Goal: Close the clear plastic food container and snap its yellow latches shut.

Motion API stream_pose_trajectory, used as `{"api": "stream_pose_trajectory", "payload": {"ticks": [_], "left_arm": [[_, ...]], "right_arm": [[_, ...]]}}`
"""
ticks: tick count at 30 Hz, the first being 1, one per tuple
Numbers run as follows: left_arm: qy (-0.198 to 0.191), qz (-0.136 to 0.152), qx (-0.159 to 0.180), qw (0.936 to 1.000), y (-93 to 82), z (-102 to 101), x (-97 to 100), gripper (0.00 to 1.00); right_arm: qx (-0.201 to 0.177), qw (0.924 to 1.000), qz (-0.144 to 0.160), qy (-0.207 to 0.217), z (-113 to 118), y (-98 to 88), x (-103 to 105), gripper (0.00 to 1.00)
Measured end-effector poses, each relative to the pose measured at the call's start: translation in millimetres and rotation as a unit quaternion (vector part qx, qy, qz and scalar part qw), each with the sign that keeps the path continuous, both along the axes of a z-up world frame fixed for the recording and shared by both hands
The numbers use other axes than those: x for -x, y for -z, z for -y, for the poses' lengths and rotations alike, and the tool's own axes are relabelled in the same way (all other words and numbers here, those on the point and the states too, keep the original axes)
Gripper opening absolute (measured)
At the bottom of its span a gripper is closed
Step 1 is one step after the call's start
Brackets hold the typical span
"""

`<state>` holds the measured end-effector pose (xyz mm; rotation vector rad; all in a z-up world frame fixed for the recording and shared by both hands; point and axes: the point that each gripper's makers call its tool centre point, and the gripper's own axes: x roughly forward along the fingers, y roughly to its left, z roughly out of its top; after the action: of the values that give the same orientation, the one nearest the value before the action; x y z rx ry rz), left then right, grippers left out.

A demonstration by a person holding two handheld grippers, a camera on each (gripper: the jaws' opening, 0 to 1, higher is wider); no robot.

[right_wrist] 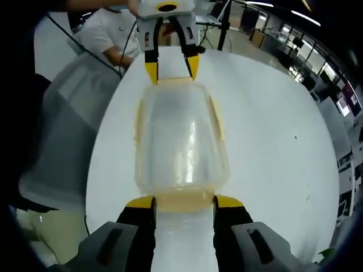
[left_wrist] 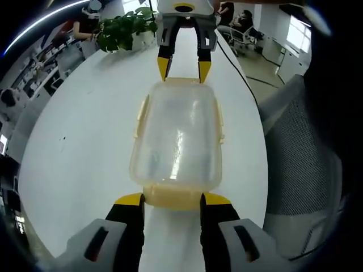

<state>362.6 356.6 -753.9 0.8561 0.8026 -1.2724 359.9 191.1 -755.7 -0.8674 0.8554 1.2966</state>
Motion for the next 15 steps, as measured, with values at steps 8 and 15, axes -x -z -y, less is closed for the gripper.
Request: {"api": "stream_pose_trajectory", "payload": {"ticks": [8,15], "left_arm": [[-0.003,0.001,0.0,1.0,3.4,15,2.7,0.37],[-0.008,-0.001,0.006,0.9999,3.7,27,6.4,0.37]], "right_arm": [[0.007,1.0,0.002,-0.003,16,3.0,2,0.39],[0.01,0.9999,0.002,-0.007,27,3.4,3,0.39]]}}
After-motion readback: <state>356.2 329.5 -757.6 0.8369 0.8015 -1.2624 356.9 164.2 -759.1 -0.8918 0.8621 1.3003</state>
